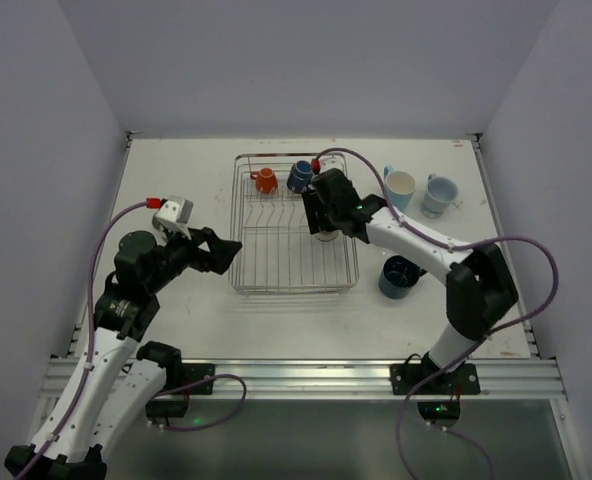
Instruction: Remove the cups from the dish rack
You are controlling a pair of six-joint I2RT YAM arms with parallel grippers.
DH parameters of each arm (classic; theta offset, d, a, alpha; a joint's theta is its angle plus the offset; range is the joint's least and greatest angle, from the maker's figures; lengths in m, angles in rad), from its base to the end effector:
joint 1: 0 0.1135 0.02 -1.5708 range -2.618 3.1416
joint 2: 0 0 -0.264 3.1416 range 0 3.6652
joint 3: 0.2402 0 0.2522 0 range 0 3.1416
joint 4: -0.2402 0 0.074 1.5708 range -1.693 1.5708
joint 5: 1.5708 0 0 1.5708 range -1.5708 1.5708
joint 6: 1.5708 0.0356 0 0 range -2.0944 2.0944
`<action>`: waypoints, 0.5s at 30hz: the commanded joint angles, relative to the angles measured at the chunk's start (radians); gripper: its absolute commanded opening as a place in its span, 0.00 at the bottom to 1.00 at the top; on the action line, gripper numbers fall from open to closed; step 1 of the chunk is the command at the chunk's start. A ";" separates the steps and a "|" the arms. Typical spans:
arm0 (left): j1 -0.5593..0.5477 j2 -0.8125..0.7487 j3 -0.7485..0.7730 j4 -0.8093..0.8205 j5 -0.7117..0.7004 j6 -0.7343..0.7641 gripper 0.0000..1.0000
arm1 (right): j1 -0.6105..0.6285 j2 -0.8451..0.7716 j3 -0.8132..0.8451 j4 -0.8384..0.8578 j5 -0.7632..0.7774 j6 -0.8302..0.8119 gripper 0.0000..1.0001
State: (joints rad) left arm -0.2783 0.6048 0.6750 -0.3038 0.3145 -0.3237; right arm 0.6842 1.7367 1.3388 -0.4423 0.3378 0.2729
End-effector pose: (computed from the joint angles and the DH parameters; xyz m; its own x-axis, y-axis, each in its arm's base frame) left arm 0.1392 -0.0512 0.3157 -0.3861 -0.2042 -0.8995 0.4512 0.8087 -0.3773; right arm 0.3054 0.2339 0.2541 -0.6703 -0.2186 -0.7091 -0.2537 0.9656 -0.0578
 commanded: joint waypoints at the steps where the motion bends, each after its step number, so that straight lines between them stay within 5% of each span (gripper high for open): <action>1: -0.007 0.000 -0.009 0.066 0.118 -0.038 0.92 | 0.002 -0.239 -0.079 0.186 -0.122 0.032 0.37; 9: -0.007 0.052 -0.097 0.398 0.428 -0.382 0.83 | 0.000 -0.670 -0.507 0.730 -0.557 0.368 0.36; 15: -0.010 0.084 -0.167 0.695 0.517 -0.656 0.73 | 0.001 -0.701 -0.609 0.982 -0.755 0.580 0.38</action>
State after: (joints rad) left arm -0.2825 0.6876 0.5213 0.1772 0.7238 -0.7803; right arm 0.6853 1.0172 0.7479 0.2852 -0.2447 0.6846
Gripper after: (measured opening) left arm 0.739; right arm 0.716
